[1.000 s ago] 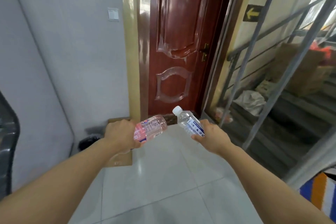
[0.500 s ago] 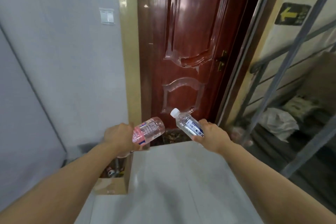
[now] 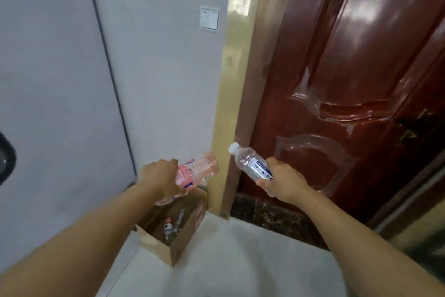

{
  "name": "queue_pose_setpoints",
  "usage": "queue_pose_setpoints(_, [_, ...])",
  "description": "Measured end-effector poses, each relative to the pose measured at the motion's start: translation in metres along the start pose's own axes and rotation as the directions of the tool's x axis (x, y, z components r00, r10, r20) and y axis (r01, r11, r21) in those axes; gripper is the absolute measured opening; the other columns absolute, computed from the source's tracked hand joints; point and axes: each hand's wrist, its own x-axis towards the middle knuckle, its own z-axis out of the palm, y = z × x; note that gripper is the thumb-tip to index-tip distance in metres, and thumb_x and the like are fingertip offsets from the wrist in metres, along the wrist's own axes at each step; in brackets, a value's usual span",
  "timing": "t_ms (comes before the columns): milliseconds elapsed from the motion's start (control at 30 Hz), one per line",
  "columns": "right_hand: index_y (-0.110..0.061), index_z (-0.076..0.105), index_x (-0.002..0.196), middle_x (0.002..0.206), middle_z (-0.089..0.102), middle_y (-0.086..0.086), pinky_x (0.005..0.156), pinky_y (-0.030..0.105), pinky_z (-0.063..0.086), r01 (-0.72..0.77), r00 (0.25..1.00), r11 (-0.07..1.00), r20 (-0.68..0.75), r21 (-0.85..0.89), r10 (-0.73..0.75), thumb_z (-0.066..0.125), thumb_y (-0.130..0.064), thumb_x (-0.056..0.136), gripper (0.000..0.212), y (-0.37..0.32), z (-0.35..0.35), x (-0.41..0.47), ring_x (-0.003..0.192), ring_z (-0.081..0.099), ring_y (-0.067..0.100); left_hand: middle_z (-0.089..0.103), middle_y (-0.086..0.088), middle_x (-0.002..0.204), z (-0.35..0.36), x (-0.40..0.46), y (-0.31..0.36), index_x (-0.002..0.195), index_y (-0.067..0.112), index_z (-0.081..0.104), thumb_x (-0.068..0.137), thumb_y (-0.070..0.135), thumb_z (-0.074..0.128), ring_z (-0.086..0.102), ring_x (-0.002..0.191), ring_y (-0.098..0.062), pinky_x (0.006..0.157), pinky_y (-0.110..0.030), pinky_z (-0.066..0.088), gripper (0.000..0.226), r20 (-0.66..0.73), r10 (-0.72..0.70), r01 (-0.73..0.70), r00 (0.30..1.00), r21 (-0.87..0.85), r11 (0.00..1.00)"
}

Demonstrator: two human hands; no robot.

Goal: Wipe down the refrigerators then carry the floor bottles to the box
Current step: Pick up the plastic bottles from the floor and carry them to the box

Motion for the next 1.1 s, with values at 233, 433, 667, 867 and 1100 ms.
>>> queue_pose_setpoints(233, [-0.015,0.045,0.113,0.115,0.058,0.007,0.076,0.035,0.046,0.207,0.973,0.978,0.103,0.026,-0.208,0.059,-0.047,0.086,0.045,0.013,0.013,0.095,0.102,0.059,0.028,0.061,0.003,0.099,0.012,0.013,-0.003,0.112,0.026,0.048,0.062,0.069,0.065,0.054,0.080,-0.018,0.061,-0.029,0.037,0.068,0.094,-0.256,0.254,0.962,0.036,0.967])
queue_pose_setpoints(433, [-0.015,0.043,0.109,0.108,0.060,0.007,0.077,0.037,0.048,0.335,0.929,0.941,0.151,0.035,-0.337,0.058,-0.047,0.086,0.042,-0.014,0.042,0.170,0.095,0.060,0.029,0.058,0.003,0.094,0.027,0.048,-0.022,0.112,0.027,0.048,0.064,0.065,0.066,0.057,0.085,-0.019,0.062,-0.029,0.036,0.065,0.139,-0.389,0.387,0.911,0.044,0.921])
queue_pose_setpoints(667, [-0.021,0.038,0.104,0.102,0.057,0.003,0.060,0.030,0.040,0.438,0.872,0.899,0.246,0.001,-0.424,0.057,-0.050,0.087,0.039,-0.047,0.076,0.270,0.081,0.054,0.021,0.061,0.002,0.106,0.060,0.116,-0.043,0.117,0.026,0.047,0.066,0.066,0.066,0.060,0.094,-0.020,0.065,-0.028,0.040,0.068,0.213,-0.483,0.497,0.849,-0.015,0.867])
queue_pose_setpoints(867, [-0.018,0.037,0.108,0.100,0.056,0.003,0.058,0.028,0.038,0.505,0.825,0.862,0.321,-0.050,-0.465,0.055,-0.052,0.088,0.043,-0.079,0.102,0.334,0.079,0.054,0.019,0.061,0.001,0.107,0.074,0.150,-0.062,0.118,0.025,0.046,0.066,0.068,0.066,0.060,0.095,-0.020,0.066,-0.029,0.039,0.071,0.256,-0.549,0.576,0.795,-0.036,0.817])
queue_pose_setpoints(1100, [-0.013,0.042,0.112,0.103,0.056,0.005,0.065,0.030,0.039,0.636,0.709,0.771,0.403,-0.013,-0.578,0.056,-0.046,0.088,0.043,-0.131,0.143,0.399,0.085,0.053,0.022,0.061,0.004,0.104,0.107,0.171,-0.090,0.118,0.026,0.046,0.064,0.072,0.064,0.056,0.087,-0.018,0.066,-0.028,0.039,0.074,0.335,-0.671,0.723,0.661,-0.045,0.690])
